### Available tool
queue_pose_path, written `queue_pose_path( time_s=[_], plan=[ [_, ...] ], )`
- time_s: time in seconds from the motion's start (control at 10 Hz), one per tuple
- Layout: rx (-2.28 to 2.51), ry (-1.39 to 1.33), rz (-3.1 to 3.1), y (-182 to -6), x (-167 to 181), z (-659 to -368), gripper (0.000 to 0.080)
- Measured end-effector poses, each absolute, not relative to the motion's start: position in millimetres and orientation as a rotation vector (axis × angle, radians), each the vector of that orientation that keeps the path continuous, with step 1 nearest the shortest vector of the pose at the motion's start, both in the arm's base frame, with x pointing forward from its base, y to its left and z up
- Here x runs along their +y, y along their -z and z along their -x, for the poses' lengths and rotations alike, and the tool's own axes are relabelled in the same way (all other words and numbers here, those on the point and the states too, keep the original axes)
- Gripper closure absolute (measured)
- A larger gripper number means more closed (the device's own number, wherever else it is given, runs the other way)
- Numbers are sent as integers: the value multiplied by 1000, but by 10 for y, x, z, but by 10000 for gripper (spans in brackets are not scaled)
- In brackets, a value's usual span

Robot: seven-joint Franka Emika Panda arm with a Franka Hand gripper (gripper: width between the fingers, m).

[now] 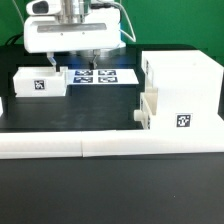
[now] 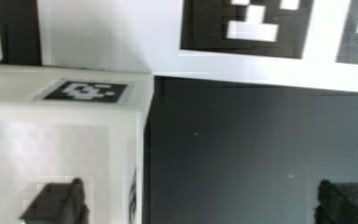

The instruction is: Assemble drawer

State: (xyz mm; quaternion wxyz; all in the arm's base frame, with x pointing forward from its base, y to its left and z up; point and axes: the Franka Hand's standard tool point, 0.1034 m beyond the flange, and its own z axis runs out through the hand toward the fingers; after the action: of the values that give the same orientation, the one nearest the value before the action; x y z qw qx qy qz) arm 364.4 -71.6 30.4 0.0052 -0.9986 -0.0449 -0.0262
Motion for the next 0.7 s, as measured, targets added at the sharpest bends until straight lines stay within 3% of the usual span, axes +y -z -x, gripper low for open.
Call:
queue_pose_path(
  time_s=[0.7],
  plan=[
    [-160, 94, 3136, -68, -806, -3626, 151]
  ],
)
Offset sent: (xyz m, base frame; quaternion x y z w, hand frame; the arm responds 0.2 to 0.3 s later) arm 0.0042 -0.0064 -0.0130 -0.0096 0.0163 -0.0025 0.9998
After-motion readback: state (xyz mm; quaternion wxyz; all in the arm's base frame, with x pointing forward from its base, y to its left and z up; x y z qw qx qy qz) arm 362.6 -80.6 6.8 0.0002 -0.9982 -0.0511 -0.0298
